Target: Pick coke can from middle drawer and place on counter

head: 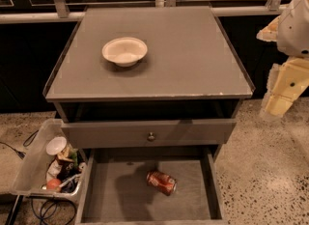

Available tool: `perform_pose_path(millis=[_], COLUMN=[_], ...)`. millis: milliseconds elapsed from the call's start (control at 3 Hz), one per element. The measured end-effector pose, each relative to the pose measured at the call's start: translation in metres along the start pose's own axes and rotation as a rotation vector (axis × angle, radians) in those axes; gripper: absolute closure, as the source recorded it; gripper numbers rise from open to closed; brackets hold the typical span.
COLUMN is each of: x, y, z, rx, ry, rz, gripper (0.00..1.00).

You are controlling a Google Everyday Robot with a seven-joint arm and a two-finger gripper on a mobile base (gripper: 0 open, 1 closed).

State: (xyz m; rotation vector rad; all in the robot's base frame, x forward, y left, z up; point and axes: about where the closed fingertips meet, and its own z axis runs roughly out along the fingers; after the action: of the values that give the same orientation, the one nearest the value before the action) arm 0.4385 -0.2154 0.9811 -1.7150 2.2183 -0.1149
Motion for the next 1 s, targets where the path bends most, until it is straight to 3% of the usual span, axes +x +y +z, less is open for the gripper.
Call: perform_pose_path(millis=[667,1000], x=[-0.004,-0.007], y=[0.005,0.028], z=[0.013,0.072], rx=[0.007,-0.036], ry=[-0.025,-0.114], rz=[-0.005,-0.01], gripper=[0.0,0.0])
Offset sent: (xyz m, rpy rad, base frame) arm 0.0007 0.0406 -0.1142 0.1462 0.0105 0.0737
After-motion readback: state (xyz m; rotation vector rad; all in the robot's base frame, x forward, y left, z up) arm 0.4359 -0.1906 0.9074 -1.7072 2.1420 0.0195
